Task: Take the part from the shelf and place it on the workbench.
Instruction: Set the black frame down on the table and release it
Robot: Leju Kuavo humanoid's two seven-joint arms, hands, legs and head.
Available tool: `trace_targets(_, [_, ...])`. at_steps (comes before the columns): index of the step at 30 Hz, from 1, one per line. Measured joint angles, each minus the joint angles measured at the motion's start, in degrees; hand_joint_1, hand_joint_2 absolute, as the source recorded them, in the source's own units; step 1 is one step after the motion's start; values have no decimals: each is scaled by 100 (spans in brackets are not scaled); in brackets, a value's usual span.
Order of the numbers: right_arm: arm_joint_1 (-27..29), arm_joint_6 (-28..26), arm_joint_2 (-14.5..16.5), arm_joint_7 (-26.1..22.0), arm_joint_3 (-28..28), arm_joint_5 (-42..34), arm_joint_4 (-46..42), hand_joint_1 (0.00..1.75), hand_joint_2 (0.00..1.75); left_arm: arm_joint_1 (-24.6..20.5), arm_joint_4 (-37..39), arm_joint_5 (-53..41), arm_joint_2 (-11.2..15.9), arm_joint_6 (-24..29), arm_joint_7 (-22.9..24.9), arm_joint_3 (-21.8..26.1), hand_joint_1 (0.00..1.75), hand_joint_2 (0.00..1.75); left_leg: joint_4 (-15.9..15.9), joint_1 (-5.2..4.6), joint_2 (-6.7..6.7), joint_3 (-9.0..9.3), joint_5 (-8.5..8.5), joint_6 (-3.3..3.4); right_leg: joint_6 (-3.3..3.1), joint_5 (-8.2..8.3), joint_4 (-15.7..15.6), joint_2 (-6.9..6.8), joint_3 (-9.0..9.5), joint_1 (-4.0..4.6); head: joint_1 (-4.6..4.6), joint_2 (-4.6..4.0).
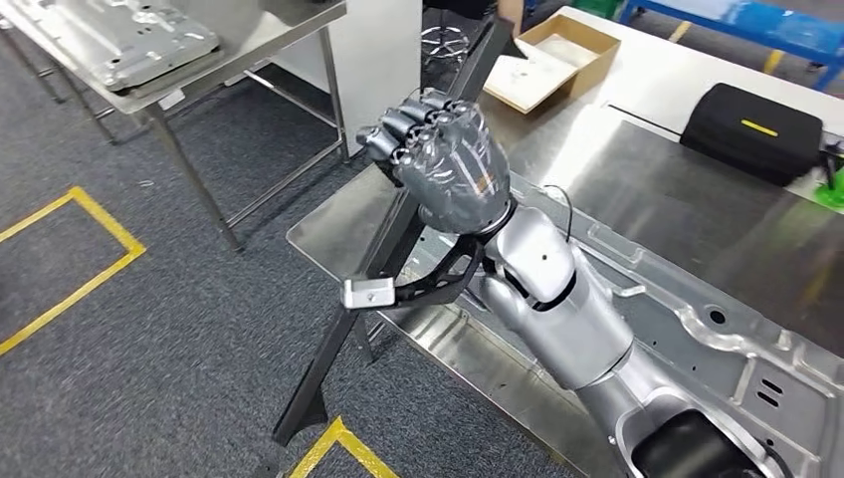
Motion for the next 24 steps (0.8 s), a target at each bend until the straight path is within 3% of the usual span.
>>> trace_targets(2, [-41, -25, -86, 13, -90, 63, 88, 175, 175, -1, 3, -14, -2, -10, -1, -2, 0, 0, -163, -11, -101, 70, 3, 35, 71, 7, 36, 110, -59, -8, 1, 0])
trace_targets(4, [-59, -73, -203, 18, -211, 97, 206, 175, 175, -4, 3, -25, -10, -22, -4, -6, 0, 0, -199, -4, -4, 80, 37, 107, 134, 27, 28, 148, -83, -24, 2, 0])
trace_targets(6, [-96, -121, -311, 18, -346, 108, 313, 175, 175, -10, 3, -27, -22, -31, -9, -11, 0, 0, -242, 12, 110, 94, 69, 189, 192, -92, 221, -89, -186, -13, 19, 0])
trace_targets(8, [-134, -151, -369, 18, -448, 108, 401, 175, 175, -5, 3, -27, -26, -35, -13, -16, 0, 0, -255, -1, 238, 99, 67, 238, 246, -392, 816, -394, -488, -15, 36, 0])
trace_targets(10, [-138, -167, -405, 18, -497, 108, 476, 175, 175, 9, 3, -28, -26, -37, -13, -20, 0, 0, -255, -11, 386, 102, 49, 257, 284, -589, 1421, -488, -817, -46, 36, 0])
trace_targets(11, [-135, -170, -424, 18, -510, 109, 510, 175, 175, 12, 3, -29, -26, -38, -13, -22, 0, 0, -255, -12, 459, 109, 38, 257, 292, -540, 1477, -509, -859, -58, 36, 0])
trace_targets(12, [-134, -171, -439, 19, -526, 113, 538, 175, 175, 10, 3, -31, -28, -40, -13, -25, 0, 0, -255, -11, 527, 121, 24, 252, 292, -393, 1317, -539, -786, -66, 36, 0])
trace_targets(14, [-149, -172, -463, 32, -565, 124, 573, 175, 175, 4, 3, -34, -34, -49, -16, -31, 0, 0, -257, -19, 644, 166, -12, 221, 260, -27, 582, -740, -406, -40, 37, 0])
trace_targets(16, [-175, -176, -483, 61, -610, 137, 597, 175, 175, 1, 3, -39, -42, -56, -19, -35, 0, 0, -266, -51, 746, 209, -51, 167, 190, 114, 59, -929, -148, 26, 35, 0])
trace_targets(17, [-183, -179, -498, 78, -635, 141, 612, 175, 175, 0, 3, -42, -45, -58, -20, -36, 0, 0, -282, -72, 800, 234, -67, 137, 158, 93, -19, -950, -118, 56, 33, 0])
trace_targets(19, [-187, -188, -545, 119, -699, 148, 645, 175, 175, -9, 3, -42, -51, -58, -27, -37, 0, 0, -317, -86, 895, 289, -98, 74, 92, 98, -62, -828, -99, 47, 33, 0])
trace_targets(21, [-210, -193, -594, 189, -797, 183, 691, 175, 175, -23, 3, -39, -56, -58, -44, -38, 0, 0, -174, -75, 753, 271, -227, 33, 23, 118, -125, -709, -49, 10, 31, 0])
trace_targets(24, [-243, -198, -611, 332, -910, 283, 795, 175, 175, -11, 3, -36, -59, -56, -66, -39, 0, 0, 802, -63, 379, -188, -698, 29, -57, 121, -154, -511, -17, -3, 24, 0])
